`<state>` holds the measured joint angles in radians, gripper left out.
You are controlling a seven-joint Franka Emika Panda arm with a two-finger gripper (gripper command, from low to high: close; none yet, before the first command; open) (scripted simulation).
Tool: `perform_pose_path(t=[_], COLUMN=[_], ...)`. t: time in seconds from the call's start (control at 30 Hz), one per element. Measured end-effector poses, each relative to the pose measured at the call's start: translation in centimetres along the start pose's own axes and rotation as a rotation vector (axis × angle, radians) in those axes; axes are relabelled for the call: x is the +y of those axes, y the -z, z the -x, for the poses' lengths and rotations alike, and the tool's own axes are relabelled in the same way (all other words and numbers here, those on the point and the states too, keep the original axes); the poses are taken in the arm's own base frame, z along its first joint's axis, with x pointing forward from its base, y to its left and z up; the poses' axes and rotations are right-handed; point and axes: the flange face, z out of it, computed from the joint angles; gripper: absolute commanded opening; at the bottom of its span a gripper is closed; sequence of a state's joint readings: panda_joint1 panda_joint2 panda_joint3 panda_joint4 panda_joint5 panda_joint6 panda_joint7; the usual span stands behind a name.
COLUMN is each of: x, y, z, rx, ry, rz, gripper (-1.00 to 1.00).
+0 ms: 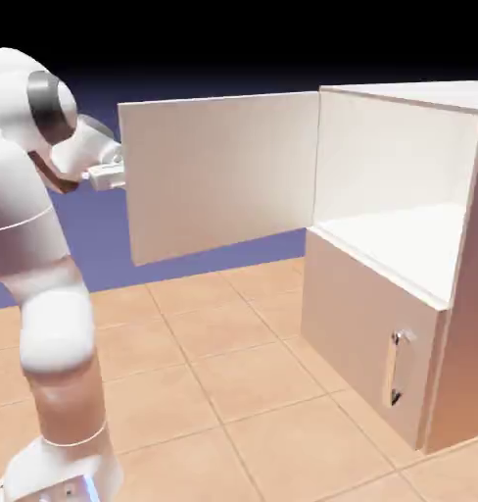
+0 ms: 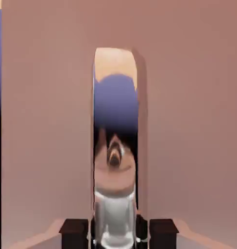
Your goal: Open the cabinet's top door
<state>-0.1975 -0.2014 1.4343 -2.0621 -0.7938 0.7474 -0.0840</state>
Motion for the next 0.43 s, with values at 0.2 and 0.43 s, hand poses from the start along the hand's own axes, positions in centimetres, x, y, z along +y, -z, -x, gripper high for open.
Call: perform_pose_path(t=[0.2,0.43], x=[0.3,1.2], y=[1.3,4.1], z=[-0.4,-1.3], rx=[-0.022,-0.075], ry=[0.0,0.0], rz=[-0.022,-0.074], gripper=[-1.0,-1.0])
